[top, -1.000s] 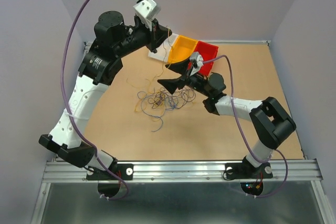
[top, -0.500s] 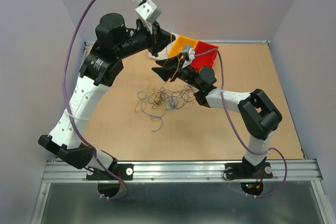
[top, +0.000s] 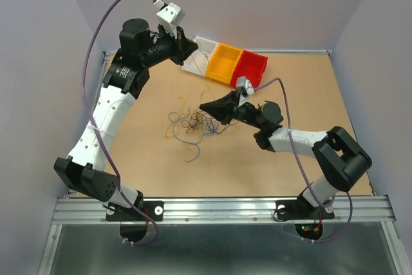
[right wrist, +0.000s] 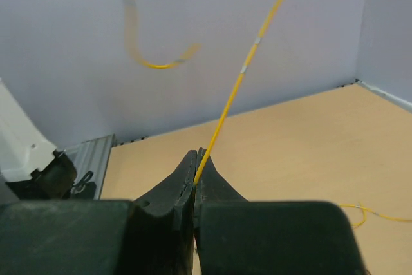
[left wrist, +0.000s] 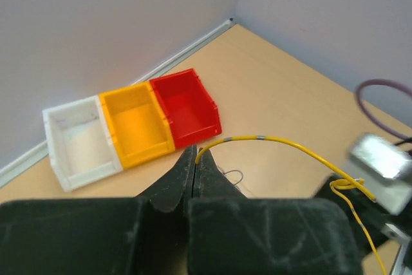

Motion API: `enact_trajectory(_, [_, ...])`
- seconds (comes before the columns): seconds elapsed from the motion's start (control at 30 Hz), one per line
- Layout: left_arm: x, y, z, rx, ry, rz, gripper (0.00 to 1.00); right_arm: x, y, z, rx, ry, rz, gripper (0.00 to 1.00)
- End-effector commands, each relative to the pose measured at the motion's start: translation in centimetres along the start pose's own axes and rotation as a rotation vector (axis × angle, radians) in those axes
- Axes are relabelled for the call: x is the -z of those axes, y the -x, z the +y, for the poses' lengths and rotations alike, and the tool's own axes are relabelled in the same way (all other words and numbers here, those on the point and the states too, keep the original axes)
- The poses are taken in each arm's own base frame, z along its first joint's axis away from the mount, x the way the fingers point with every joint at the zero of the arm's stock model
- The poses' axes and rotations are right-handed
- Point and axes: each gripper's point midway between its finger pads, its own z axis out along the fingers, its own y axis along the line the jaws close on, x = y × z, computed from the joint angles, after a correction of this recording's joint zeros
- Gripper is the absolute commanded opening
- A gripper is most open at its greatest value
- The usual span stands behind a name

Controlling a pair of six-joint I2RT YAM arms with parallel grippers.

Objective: Untangle the cables

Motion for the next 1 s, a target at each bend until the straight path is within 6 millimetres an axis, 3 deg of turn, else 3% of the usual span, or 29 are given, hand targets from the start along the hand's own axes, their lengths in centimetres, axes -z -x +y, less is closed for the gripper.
enact_trajectory(0.0, [-1.1, -1.9, 4.3, 0.011, 0.041, -0.024, 0.0, 2.4, 6.0, 6.2, 0.14, 0.192, -0.206, 0.01])
enact_trajectory(0.17, [-2.1, -5.9, 6.3, 0.008, 0.075, 0.005, 0.0, 4.2, 8.3, 9.3, 0.166, 0.273, -0.267, 0.0])
enact_trajectory(0.2, [-2.2, -7.8, 6.5, 0.019, 0.079, 0.035, 0.0, 4.4, 8.9, 9.2, 0.169, 0.258, -0.288, 0.01])
enact_trajectory(0.27, [-2.3, -9.9, 6.5, 0.023, 0.079, 0.059, 0.0, 4.7, 10.1, 9.3, 0.184, 0.233, -0.33, 0.0])
enact_trajectory(0.37, [-2.4, -12.5, 6.3, 0.009, 0.073, 0.104, 0.0, 4.4, 11.9, 8.1, 0.172, 0.152, -0.389, 0.01])
enact_trajectory(0.43, [-2.3, -13.2, 5.7, -0.014, 0.063, 0.117, 0.0, 3.6, 12.4, 7.0, 0.152, 0.101, -0.384, 0.0])
enact_trajectory(0.47, [-2.4, -13.5, 5.3, -0.025, 0.06, 0.121, 0.0, 2.9, 11.3, 5.4, 0.102, 0.038, -0.323, 0.0])
enact_trajectory(0.5, [-2.2, -14.1, 4.8, -0.043, 0.056, 0.13, 0.0, 2.1, 12.2, 4.5, 0.096, -0.002, -0.332, 0.01])
enact_trajectory(0.63, [-1.8, -15.0, 3.4, -0.096, 0.069, 0.125, 0.0, 1.0, 10.8, 1.9, 0.051, -0.104, -0.256, 0.01])
enact_trajectory(0.77, [-1.9, -16.4, 2.3, -0.145, 0.108, 0.145, 0.0, 0.0, 8.1, -1.4, -0.001, -0.237, -0.111, 0.01])
enact_trajectory(0.97, [-1.9, -17.1, 2.5, -0.164, 0.153, 0.156, 0.0, 0.3, 4.8, -3.2, -0.007, -0.307, 0.013, 0.09])
